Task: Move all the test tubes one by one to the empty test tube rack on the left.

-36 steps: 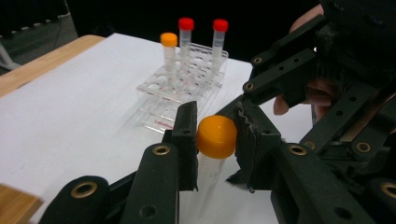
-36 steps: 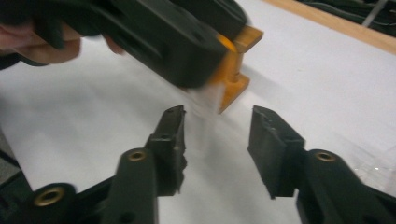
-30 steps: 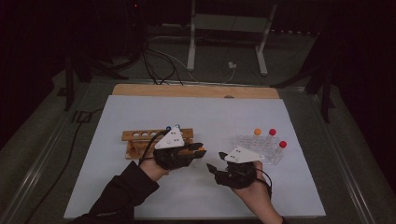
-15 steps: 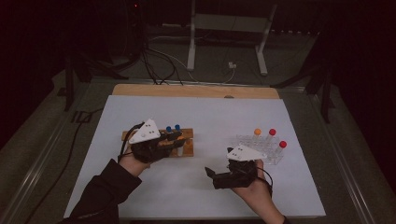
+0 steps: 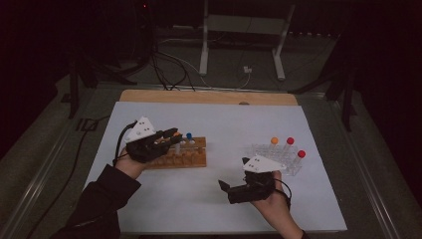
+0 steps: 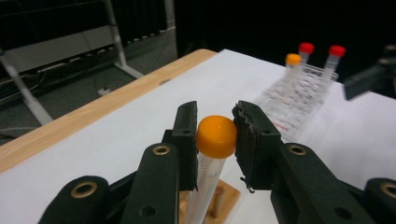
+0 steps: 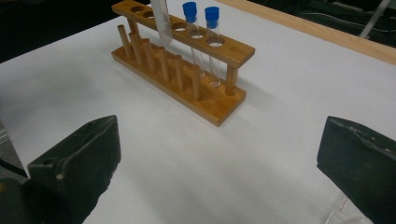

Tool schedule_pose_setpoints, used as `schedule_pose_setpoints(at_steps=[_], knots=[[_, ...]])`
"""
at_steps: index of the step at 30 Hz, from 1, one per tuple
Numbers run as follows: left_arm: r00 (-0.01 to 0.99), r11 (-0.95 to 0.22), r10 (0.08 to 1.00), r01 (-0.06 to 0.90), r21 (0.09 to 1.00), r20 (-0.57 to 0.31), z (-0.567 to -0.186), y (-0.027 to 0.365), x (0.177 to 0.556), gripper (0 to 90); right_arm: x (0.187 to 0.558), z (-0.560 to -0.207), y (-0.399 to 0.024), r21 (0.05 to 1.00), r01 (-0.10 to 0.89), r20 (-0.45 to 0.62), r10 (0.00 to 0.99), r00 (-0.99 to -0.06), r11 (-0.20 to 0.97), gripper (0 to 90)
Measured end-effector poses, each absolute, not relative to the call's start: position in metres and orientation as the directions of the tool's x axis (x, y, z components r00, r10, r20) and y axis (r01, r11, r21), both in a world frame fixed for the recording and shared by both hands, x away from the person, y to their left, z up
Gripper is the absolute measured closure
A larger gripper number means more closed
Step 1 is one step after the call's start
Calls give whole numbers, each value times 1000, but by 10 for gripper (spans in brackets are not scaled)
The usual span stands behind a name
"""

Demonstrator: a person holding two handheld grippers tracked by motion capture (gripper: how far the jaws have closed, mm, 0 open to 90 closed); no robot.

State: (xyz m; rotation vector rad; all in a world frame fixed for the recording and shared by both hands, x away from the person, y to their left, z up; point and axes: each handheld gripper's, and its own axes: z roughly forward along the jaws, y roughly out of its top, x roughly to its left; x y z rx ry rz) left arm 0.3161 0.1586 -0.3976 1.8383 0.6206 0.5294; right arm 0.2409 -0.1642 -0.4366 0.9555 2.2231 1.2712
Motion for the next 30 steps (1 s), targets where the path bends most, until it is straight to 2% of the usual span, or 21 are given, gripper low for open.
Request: schedule_pose_setpoints(at_steps=[7, 12, 30], knots=[[713, -248, 698, 161, 955, 61, -399, 170, 329, 717, 242, -437, -166, 868, 357, -13, 734, -679, 345, 0], [694, -200, 720, 185, 962, 16, -408, 175, 338, 717, 242, -437, -167, 868, 357, -13, 733, -680, 346, 0], [679, -227, 733, 294, 929, -35, -449, 174, 347, 715, 243, -437, -169, 871, 360, 10, 722, -691, 333, 0]])
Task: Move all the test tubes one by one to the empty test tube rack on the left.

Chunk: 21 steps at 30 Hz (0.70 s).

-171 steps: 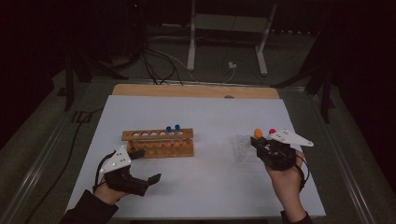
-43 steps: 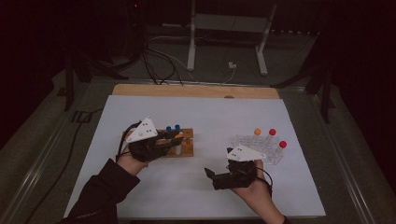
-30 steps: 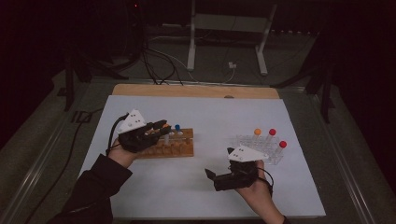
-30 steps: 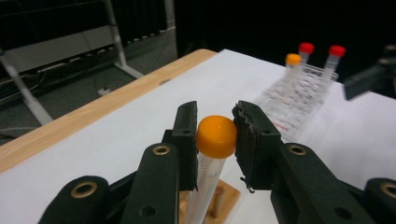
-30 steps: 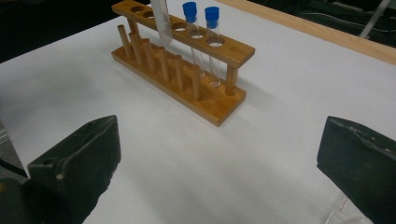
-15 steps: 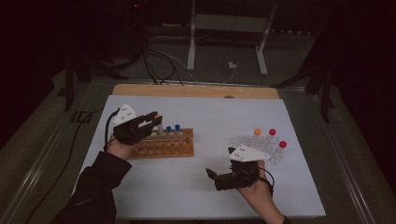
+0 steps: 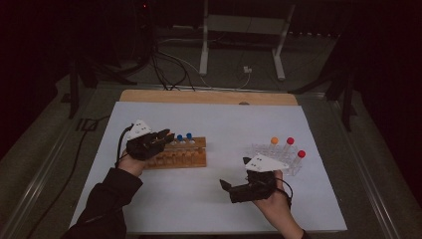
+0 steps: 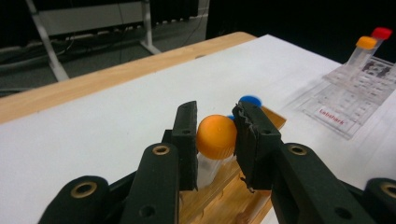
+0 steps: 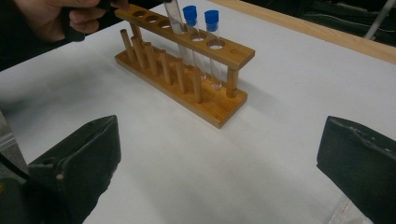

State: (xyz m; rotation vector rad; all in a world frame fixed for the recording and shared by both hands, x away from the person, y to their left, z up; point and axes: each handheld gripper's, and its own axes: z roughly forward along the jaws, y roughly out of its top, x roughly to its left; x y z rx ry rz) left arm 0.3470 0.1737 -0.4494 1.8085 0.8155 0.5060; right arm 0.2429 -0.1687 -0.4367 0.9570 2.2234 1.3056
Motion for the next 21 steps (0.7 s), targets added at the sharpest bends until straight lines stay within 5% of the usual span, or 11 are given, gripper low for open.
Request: schedule_pose_setpoints(at_steps=[21], knots=[[685, -323, 729, 354, 878, -8, -444, 164, 355, 716, 245, -437, -171, 869, 370, 15, 728, -685, 330, 0]])
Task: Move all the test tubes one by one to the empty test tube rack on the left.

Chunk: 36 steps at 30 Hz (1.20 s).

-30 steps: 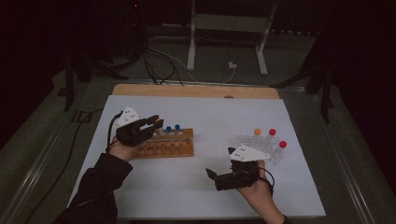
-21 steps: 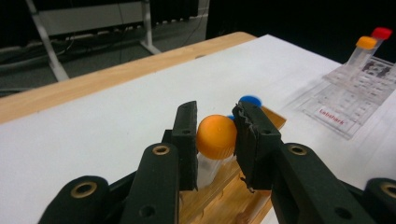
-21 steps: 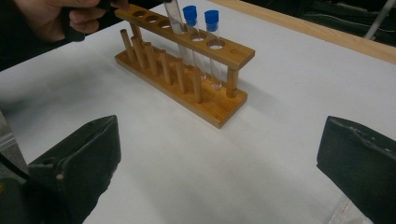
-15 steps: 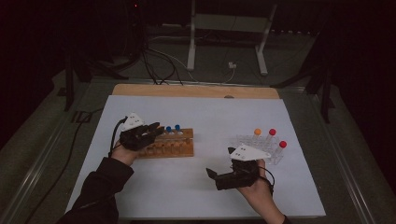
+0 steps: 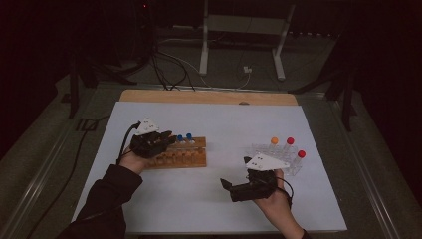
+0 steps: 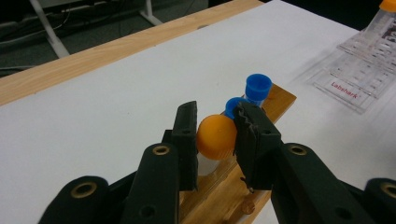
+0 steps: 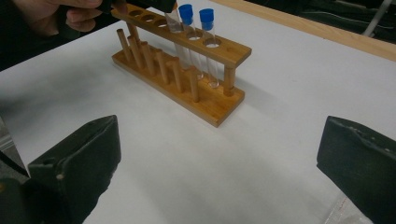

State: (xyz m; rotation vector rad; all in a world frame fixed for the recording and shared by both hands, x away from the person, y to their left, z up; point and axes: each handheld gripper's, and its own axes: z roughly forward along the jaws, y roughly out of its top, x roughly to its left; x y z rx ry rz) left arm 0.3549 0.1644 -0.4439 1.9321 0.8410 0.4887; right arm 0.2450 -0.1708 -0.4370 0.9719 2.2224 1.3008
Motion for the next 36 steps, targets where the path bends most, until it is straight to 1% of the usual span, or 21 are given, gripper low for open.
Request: schedule_pose_setpoints(at_steps=[3, 6, 12, 15, 17, 18, 25, 26, 28, 29, 30, 31, 32, 34, 36], knots=[[691, -320, 723, 371, 872, -29, -445, 165, 358, 715, 246, -437, -171, 868, 372, 17, 730, -683, 328, 0], [695, -300, 715, 403, 865, -76, -444, 170, 363, 715, 246, -437, -171, 868, 373, 18, 732, -682, 327, 0], [697, -315, 714, 399, 861, -62, -444, 171, 363, 711, 246, -437, -172, 869, 373, 17, 732, -681, 327, 0], [690, -319, 721, 410, 855, -62, -445, 170, 363, 692, 246, -437, -172, 869, 371, 16, 731, -683, 328, 0], [693, -318, 718, 405, 857, -61, -447, 170, 360, 588, 245, -436, -173, 870, 370, 17, 730, -683, 325, 0], [697, -322, 715, 401, 858, -57, -447, 170, 359, 556, 245, -436, -173, 872, 368, 16, 731, -682, 324, 0], [717, -296, 695, 342, 892, -44, -440, 178, 342, 241, 246, -430, -181, 890, 338, -1, 742, -670, 307, 0], [719, -296, 694, 334, 895, -39, -438, 179, 339, 209, 246, -429, -183, 893, 332, -7, 746, -666, 305, 0], [733, -284, 679, 320, 904, -46, -436, 182, 332, 159, 246, -426, -187, 905, 307, -27, 759, -651, 296, 0], [737, -280, 675, 315, 907, -47, -435, 183, 328, 157, 247, -424, -190, 910, 299, -29, 765, -644, 286, 0], [745, -280, 665, 311, 908, -50, -435, 183, 324, 134, 248, -423, -194, 912, 298, -28, 768, -640, 281, 0], [753, -284, 657, 308, 908, -50, -435, 184, 320, 84, 249, -422, -197, 914, 298, -32, 780, -625, 277, 0], [753, -289, 656, 308, 907, -47, -435, 183, 316, 63, 250, -420, -200, 915, 301, -33, 794, -606, 267, 0], [765, -286, 642, 303, 909, -52, -436, 184, 308, 29, 253, -419, -208, 919, 308, -24, 815, -579, 246, 0], [778, -291, 627, 298, 909, -54, -437, 183, 302, 29, 257, -418, -217, 919, 319, -19, 835, -550, 231, 0]])
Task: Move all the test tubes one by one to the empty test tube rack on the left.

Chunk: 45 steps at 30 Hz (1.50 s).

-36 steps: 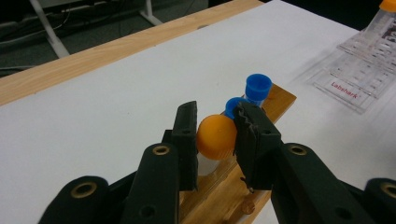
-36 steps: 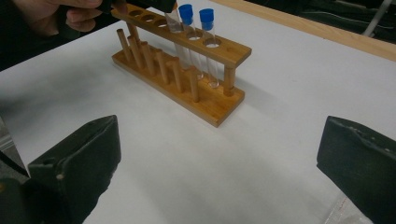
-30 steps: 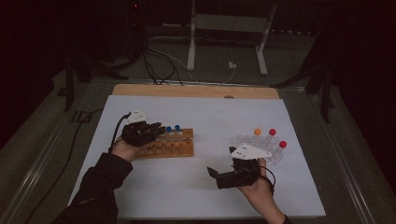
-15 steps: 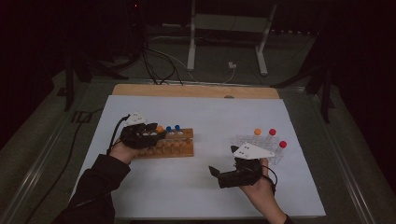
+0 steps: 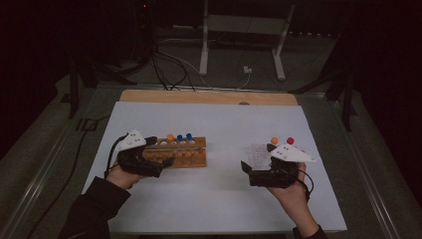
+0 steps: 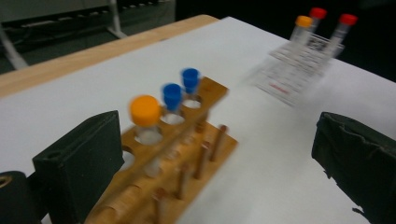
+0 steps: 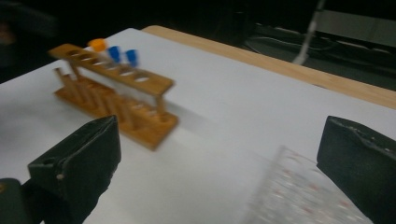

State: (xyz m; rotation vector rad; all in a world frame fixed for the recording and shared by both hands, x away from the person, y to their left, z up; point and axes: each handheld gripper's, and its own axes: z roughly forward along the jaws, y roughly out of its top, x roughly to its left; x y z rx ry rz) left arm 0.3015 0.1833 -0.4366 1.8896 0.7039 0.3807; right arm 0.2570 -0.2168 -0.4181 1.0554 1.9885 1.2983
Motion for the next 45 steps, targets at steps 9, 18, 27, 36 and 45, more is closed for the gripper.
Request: schedule_pose_setpoints(at_steps=[9, 18, 27, 36, 45], knots=[[809, -307, 587, 258, 916, -31, -442, 177, 275, 28, 271, -429, -244, 906, 380, -16, 911, -413, 188, 53], [811, -303, 584, 252, 919, -30, -447, 177, 270, 29, 284, -444, -254, 875, 456, -21, 952, -305, 165, 181], [811, -307, 585, 259, 916, -33, -453, 177, 272, 29, 299, -456, -258, 837, 521, -25, 962, -271, 169, 445], [811, -309, 584, 263, 914, -36, -455, 178, 272, 29, 311, -460, -262, 831, 537, -26, 973, -229, 149, 551], [812, -306, 583, 265, 914, -41, -455, 177, 272, 29, 322, -463, -260, 812, 572, -1, 980, -201, 118, 610]])
